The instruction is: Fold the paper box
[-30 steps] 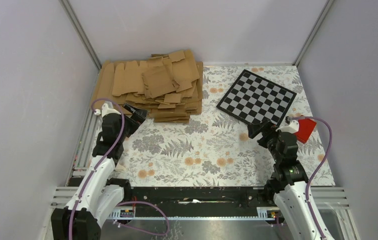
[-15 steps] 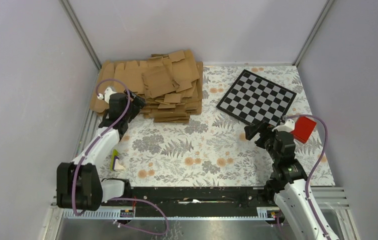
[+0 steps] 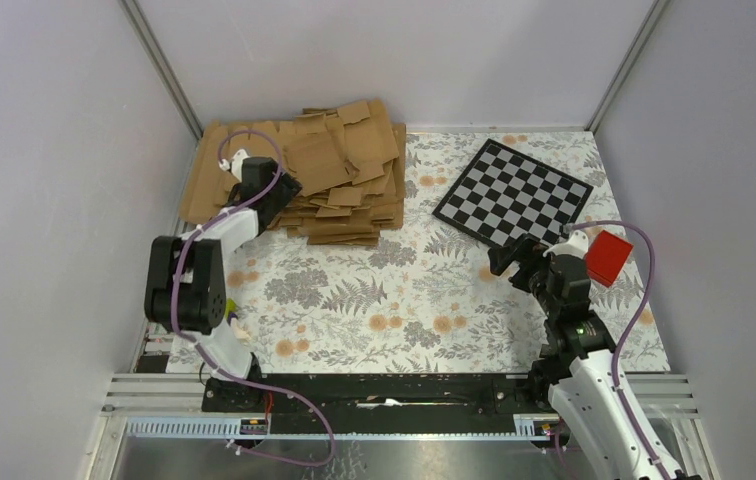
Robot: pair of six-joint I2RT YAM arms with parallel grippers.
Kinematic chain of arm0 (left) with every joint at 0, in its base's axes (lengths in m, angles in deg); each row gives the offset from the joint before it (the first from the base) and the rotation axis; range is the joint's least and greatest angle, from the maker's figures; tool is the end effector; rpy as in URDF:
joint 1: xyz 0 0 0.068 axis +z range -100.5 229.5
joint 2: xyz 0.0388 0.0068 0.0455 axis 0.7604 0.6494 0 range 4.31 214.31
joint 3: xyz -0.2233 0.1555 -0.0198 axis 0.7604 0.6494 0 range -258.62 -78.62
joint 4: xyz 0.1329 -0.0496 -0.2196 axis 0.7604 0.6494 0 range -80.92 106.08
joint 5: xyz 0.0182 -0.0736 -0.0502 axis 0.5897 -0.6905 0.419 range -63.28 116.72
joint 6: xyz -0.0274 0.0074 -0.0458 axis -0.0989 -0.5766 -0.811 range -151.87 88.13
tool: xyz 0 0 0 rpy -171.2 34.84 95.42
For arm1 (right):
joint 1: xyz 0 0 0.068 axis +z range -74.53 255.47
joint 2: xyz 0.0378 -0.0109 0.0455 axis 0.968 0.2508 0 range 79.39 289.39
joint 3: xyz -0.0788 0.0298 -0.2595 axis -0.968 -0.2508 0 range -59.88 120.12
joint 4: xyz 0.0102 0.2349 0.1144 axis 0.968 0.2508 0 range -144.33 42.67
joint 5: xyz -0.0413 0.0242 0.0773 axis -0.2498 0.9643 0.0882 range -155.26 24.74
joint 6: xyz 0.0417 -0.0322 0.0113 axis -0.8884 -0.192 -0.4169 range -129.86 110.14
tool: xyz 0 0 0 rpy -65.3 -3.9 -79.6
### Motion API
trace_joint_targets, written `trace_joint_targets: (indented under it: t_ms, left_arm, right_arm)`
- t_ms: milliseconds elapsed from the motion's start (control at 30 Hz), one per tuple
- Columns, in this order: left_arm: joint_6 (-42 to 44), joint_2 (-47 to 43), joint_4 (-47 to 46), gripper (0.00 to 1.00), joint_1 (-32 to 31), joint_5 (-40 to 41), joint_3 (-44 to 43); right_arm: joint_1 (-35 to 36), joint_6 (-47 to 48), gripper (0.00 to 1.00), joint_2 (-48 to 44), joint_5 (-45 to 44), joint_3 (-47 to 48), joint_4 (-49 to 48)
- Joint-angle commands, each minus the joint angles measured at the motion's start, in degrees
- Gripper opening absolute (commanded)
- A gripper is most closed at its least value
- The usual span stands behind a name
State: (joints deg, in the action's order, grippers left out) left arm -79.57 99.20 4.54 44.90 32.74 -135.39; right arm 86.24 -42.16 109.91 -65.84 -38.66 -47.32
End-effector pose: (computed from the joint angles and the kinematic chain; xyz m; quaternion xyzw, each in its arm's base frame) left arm 0.3626 -0.0255 0.2121 -0.3463 0.8094 -0.1666 0.4441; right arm 0.1467 0.0274 0.2364 0.1525 0.7856 0.2163 0.5593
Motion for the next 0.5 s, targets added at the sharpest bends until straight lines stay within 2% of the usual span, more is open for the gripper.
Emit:
trace_joint_targets:
  t_ms: [0, 167, 200, 300, 333, 400, 467]
  left_arm:
    - [3.8, 4.5, 1.2, 0.64, -0.3, 3.0, -8.3]
    - [6.2, 8.7, 3.3, 0.61, -0.4, 4.6, -13.4]
    - [6.6, 9.5, 3.9, 0.57, -0.4, 4.3, -14.5]
    - [8.1, 10.6, 4.4, 0.34, -0.5, 4.3, -15.8]
    - [8.2, 10.7, 4.4, 0.32, -0.6, 4.4, -15.8]
    - [8.4, 11.0, 5.1, 0.32, -0.6, 4.9, -16.1]
    - [8.5, 11.5, 6.8, 0.36, -0.6, 5.2, -17.0]
  right_arm:
    - [0.4, 1.4, 0.99, 0.8, -0.5, 3.4, -1.3]
    - [0.4, 1.4, 0.99, 1.2, -0.7, 3.3, -1.3]
    - [0.4, 1.4, 0.99, 1.3, -0.7, 3.3, -1.3]
    - [0.4, 1.4, 0.99, 1.6, -0.9, 3.2, -1.4]
    - [0.4, 1.4, 0.99, 1.6, -1.0, 3.2, -1.4]
    - [0.4, 1.3, 0.99, 1.8, -1.1, 3.3, -1.4]
    - [0.4, 1.2, 0.99, 1.8, -1.2, 3.3, -1.4]
